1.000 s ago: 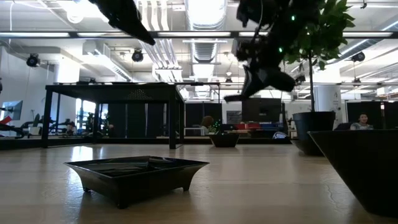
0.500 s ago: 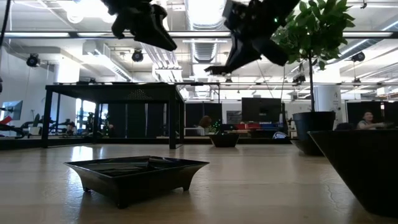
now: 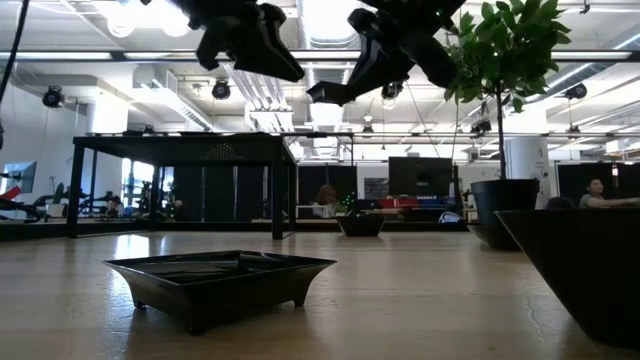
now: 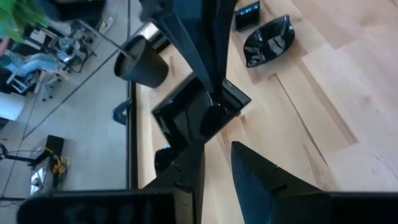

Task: Pick & Place Mini shaped plates
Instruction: Stack the square plate on top of the square plate on the shelf

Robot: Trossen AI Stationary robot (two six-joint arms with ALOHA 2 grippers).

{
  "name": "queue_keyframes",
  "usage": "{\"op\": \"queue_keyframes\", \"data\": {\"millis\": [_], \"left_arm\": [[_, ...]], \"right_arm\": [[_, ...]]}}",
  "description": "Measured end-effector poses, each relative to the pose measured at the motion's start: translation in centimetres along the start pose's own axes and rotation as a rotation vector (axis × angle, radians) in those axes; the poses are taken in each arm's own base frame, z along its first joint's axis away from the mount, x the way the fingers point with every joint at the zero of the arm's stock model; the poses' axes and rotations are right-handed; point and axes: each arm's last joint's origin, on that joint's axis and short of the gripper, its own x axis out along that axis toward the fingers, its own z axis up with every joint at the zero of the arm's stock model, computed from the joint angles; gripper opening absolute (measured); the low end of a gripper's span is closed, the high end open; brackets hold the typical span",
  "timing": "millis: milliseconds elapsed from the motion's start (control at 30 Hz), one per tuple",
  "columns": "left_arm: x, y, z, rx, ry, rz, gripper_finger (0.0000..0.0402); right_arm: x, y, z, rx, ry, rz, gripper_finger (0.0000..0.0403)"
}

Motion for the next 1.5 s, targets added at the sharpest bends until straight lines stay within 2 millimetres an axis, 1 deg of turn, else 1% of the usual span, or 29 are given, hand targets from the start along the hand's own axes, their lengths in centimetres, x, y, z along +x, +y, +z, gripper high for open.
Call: {"op": "queue_keyframes", "data": {"millis": [200, 300, 567, 767, 900, 1133, 1500], "left_arm": [[1.2, -0.6, -0.2, 0.036, 0.027, -0.018, 0.0076], [1.5, -0.7, -0.1, 0.052, 0.028, 0.002, 0.0076], [1.1, -0.7, 0.3, 0.063, 0.021, 0.034, 0.0076], [0.7, -1.5, 0.9, 0.131, 0.053, 0.086, 0.0076], [0.6, -1.9, 1.2, 0.142, 0.044, 0.077, 0.0076], [0.9, -2.0, 1.1, 0.146, 0.053, 0.074, 0.0076], [1.5, -2.3, 1.0, 0.152, 0.069, 0.061, 0.0076]], "right_arm": [[0.1, 0.0, 0.1, -0.011, -0.021, 0.014, 0.0008], [0.1, 0.1, 0.1, -0.011, -0.020, 0.015, 0.0008], [0.1, -0.1, 0.1, -0.005, -0.028, 0.006, 0.0008], [0.2, 0.0, 0.0, -0.008, -0.029, 0.010, 0.0008], [0.3, -0.1, 0.0, -0.016, -0.031, 0.006, 0.0008], [0.3, 0.0, 0.1, -0.026, -0.063, 0.039, 0.0008], [0.2, -0.1, 0.3, -0.047, -0.082, 0.030, 0.0008]]}}
